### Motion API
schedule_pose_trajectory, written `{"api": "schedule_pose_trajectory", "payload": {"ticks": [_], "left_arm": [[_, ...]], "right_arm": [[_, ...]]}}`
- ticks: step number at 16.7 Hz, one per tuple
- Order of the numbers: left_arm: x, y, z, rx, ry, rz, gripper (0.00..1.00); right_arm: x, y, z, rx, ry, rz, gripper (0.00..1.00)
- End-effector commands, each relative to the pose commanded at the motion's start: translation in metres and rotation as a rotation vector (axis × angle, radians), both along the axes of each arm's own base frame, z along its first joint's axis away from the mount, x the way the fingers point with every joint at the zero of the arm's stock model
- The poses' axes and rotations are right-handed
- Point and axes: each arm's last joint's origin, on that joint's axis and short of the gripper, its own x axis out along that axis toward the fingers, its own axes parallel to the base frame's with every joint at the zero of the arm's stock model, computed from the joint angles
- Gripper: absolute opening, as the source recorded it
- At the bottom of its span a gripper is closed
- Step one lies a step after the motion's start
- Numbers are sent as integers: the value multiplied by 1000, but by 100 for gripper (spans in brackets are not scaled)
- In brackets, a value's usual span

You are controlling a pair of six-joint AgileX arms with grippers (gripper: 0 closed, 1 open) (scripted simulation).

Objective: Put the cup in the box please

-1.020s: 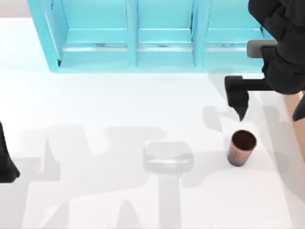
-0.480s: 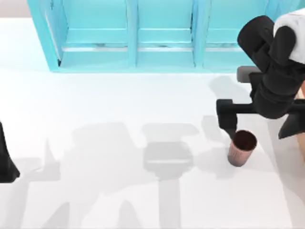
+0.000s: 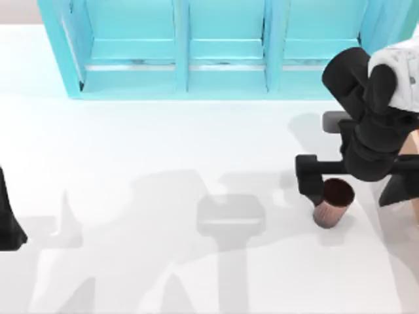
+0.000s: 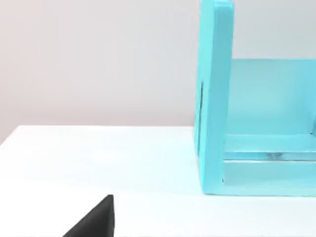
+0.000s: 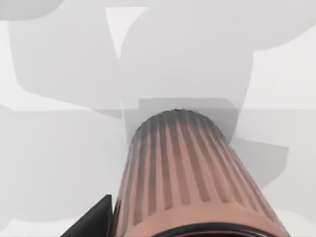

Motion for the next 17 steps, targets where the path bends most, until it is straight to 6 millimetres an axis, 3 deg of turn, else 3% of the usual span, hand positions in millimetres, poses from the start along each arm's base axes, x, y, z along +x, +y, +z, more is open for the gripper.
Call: {"api": "schedule_pose_trajectory", "payload": {"ticks": [13, 17], "left_arm": [[0, 0, 0, 0, 0, 0, 100], [0, 0, 0, 0, 0, 0, 100]], "right_arm": [[0, 0, 0, 0, 0, 0, 2], [0, 0, 0, 0, 0, 0, 0]]}}
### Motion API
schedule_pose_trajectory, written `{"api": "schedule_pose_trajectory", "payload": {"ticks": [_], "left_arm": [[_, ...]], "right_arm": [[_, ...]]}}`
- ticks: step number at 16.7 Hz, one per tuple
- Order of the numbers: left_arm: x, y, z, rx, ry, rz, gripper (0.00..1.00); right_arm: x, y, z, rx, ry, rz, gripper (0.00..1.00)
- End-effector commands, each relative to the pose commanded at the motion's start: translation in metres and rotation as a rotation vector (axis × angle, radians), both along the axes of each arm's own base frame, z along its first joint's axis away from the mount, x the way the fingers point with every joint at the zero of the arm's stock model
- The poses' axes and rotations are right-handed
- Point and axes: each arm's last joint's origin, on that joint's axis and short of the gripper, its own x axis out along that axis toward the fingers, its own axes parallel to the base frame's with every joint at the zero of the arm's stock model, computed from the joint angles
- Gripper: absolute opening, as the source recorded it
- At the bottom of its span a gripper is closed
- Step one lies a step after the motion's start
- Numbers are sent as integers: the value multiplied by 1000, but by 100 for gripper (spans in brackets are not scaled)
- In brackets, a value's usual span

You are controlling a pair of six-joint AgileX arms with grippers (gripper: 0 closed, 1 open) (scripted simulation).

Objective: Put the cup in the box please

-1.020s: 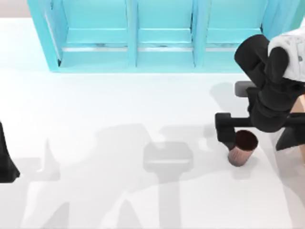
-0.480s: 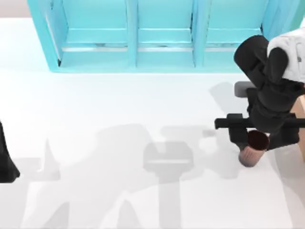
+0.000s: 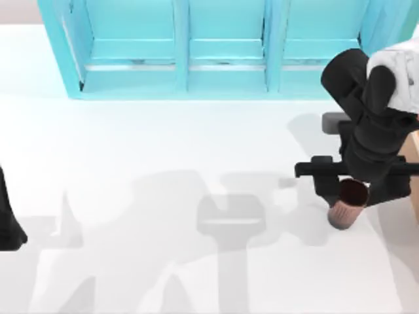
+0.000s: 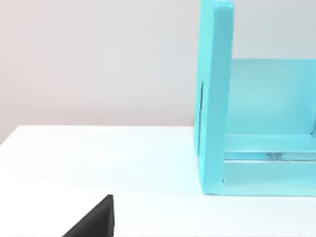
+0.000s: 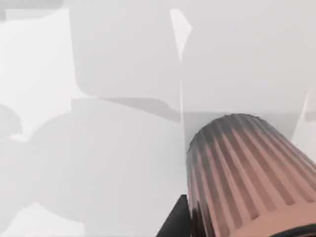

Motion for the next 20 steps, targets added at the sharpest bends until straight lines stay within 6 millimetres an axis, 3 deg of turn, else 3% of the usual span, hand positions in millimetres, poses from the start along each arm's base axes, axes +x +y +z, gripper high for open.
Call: {"api": "schedule_pose_trajectory", "payload": {"ticks": [7, 9, 11, 13, 15, 18, 20], "left_arm": [[0, 0, 0, 0, 0, 0, 100], [0, 0, 0, 0, 0, 0, 100], [0, 0, 0, 0, 0, 0, 100], [0, 0, 0, 0, 0, 0, 100], [0, 0, 0, 0, 0, 0, 100], [0, 0, 0, 0, 0, 0, 100], [0, 0, 0, 0, 0, 0, 100]], "right_arm": [[2, 1, 4, 6, -12, 14, 0], [11, -1, 17, 23, -53, 52, 0], [26, -18, 40, 40, -115, 86, 0], [39, -52, 72, 41, -181, 102, 0], [44, -104, 101, 17, -202, 86, 0], [29, -182, 122, -21, -120, 27, 0], [14, -213, 133, -26, -65, 7, 0]]}}
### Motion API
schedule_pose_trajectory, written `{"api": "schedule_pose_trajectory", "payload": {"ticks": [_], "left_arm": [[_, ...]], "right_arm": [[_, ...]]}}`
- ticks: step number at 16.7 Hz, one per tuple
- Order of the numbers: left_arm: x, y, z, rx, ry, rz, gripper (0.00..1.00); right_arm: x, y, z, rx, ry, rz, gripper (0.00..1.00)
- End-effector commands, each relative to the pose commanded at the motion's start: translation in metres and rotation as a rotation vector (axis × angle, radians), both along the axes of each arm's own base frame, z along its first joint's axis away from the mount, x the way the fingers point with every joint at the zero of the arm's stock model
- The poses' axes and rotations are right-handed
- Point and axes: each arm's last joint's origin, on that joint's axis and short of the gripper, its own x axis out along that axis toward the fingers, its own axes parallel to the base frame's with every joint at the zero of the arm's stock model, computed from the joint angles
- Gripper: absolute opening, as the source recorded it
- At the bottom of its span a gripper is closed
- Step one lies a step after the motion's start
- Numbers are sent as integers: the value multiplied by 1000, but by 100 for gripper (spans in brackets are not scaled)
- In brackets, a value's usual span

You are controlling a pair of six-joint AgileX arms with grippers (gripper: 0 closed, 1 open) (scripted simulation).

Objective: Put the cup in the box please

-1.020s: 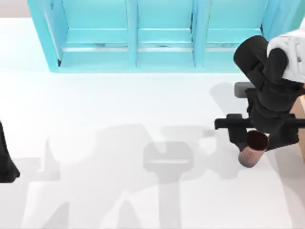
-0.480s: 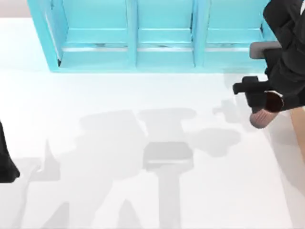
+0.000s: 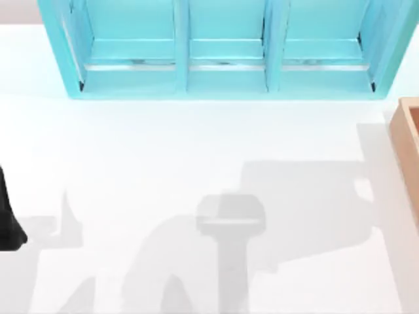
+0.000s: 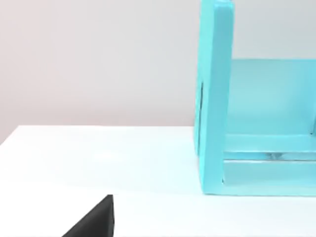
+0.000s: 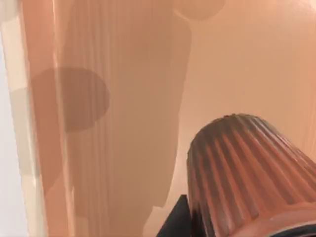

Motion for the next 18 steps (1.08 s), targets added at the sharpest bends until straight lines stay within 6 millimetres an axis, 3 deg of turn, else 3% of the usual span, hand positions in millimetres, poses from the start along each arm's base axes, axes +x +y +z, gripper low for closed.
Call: {"api": "schedule_pose_trajectory", "payload": {"ticks": [3, 9, 15, 18], "left_arm": [[0, 0, 0, 0, 0, 0, 100], [0, 0, 0, 0, 0, 0, 100], [0, 0, 0, 0, 0, 0, 100], [0, 0, 0, 0, 0, 0, 100]], "right_arm": [[-15, -20, 9, 0, 34, -7, 0], [-14, -19, 4, 1, 38, -4, 0], [-14, -21, -49, -1, 34, -7, 0], [-14, -21, -55, 0, 35, -7, 0]]}}
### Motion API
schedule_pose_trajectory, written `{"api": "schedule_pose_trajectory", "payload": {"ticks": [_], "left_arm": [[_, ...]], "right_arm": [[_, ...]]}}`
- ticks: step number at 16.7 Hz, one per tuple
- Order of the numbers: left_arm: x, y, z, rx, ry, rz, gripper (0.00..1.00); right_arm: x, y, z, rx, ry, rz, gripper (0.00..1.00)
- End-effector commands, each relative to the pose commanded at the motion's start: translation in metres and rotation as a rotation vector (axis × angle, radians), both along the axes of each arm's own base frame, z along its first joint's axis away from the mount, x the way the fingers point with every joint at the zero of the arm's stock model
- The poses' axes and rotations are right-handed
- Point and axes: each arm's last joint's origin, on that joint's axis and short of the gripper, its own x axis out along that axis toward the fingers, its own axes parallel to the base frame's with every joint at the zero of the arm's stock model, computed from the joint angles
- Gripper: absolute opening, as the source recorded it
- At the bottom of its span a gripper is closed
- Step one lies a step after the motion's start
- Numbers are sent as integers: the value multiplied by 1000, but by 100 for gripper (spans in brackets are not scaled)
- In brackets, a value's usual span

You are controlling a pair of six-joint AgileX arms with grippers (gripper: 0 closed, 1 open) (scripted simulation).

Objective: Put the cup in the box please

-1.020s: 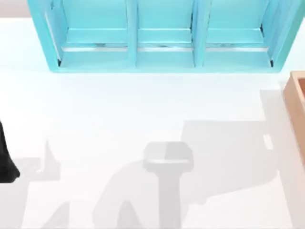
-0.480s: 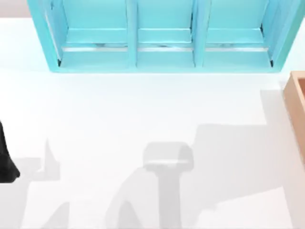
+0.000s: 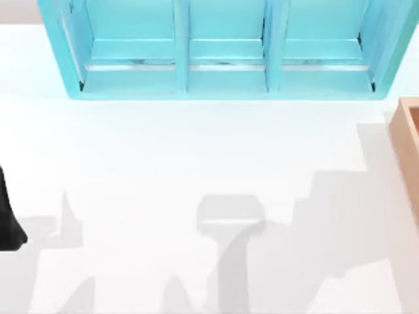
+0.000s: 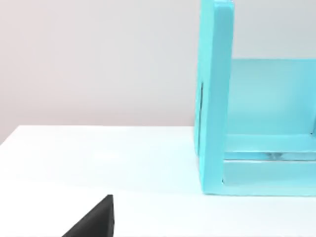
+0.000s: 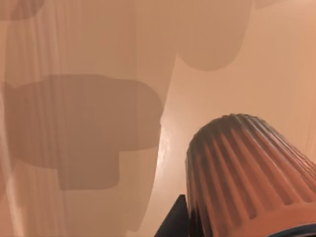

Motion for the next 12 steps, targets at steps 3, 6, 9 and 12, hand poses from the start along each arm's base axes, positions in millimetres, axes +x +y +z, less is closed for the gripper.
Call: {"api": "schedule_pose_trajectory", "payload": {"ticks": [3, 6, 9, 12], "left_arm": [[0, 0, 0, 0, 0, 0, 100], [0, 0, 0, 0, 0, 0, 100], [0, 0, 0, 0, 0, 0, 100], [0, 0, 0, 0, 0, 0, 100]], "right_arm": [[0, 0, 0, 0, 0, 0, 8], [0, 0, 0, 0, 0, 0, 30], [0, 0, 0, 0, 0, 0, 53], [0, 0, 0, 0, 0, 0, 75]]}}
